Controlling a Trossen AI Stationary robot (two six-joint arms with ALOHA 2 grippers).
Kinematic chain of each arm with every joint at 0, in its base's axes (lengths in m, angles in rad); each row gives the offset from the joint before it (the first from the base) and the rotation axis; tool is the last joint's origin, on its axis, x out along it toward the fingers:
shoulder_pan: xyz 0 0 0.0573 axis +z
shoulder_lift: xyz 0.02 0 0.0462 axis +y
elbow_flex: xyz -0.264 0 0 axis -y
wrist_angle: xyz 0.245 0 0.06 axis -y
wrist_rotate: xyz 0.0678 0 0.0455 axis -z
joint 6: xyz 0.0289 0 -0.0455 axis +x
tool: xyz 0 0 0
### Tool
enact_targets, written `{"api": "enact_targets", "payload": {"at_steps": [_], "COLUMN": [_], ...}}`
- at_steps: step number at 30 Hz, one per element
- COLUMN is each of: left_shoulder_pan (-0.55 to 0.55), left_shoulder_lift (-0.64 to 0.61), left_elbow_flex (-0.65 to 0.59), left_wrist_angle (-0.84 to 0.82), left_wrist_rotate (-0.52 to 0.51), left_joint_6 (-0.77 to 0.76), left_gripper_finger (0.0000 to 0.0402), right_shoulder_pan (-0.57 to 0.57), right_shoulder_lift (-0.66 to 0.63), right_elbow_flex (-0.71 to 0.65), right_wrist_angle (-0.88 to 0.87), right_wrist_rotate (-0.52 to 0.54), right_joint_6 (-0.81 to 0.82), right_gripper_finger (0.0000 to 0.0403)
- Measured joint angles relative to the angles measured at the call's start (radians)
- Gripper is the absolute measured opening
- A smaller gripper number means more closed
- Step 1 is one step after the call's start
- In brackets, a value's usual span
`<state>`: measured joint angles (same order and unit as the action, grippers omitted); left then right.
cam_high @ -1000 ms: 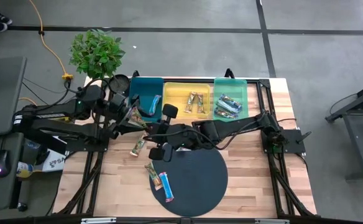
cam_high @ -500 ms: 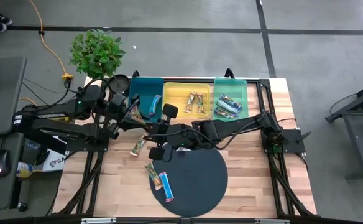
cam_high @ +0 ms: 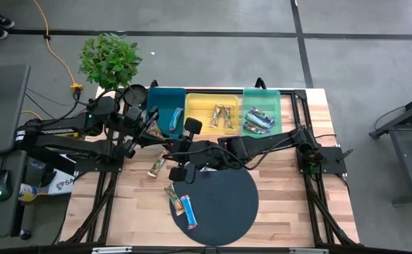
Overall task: Pick and place Granola Bars by type
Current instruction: Put the red granola bar into the blue bin
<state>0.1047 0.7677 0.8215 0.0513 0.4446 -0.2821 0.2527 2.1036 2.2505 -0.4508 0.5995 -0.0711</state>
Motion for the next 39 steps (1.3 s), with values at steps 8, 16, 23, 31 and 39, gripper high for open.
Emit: {"api": "enact_targets", "payload": {"at_steps": [8, 16, 23, 31, 39], "left_shoulder_pan": [0.0, 0.0, 0.0, 0.0, 0.0], "left_shoulder_lift": [0.0, 0.001, -0.021, -0.079, -0.09], "left_elbow_flex": [0.0, -0.001, -0.001, 0.0, 0.0], "left_wrist_angle": [-0.002, -0.049, -0.147, -0.214, -0.22], "left_wrist_rotate": [-0.004, -0.023, -0.211, -0.533, -0.643], "left_joint_6": [0.001, 0.025, 0.087, 0.18, 0.244], "left_gripper_finger": [0.0083, 0.0083, 0.0083, 0.0083, 0.0083], "right_shoulder_pan": [0.001, -0.002, -0.002, 0.013, 0.045], "right_shoulder_lift": [0.0, -0.012, -0.051, -0.063, -0.065], "right_elbow_flex": [0.0, 0.0, 0.0, -0.001, -0.051], "right_wrist_angle": [-0.014, -0.116, -0.422, -0.763, -0.88], "right_wrist_rotate": [0.04, 0.071, 0.17, 0.143, 0.127], "right_joint_6": [0.0, 0.076, 0.307, 0.616, 0.791], "right_gripper_finger": [0.0064, 0.0131, 0.0181, 0.0191, 0.0191]}}
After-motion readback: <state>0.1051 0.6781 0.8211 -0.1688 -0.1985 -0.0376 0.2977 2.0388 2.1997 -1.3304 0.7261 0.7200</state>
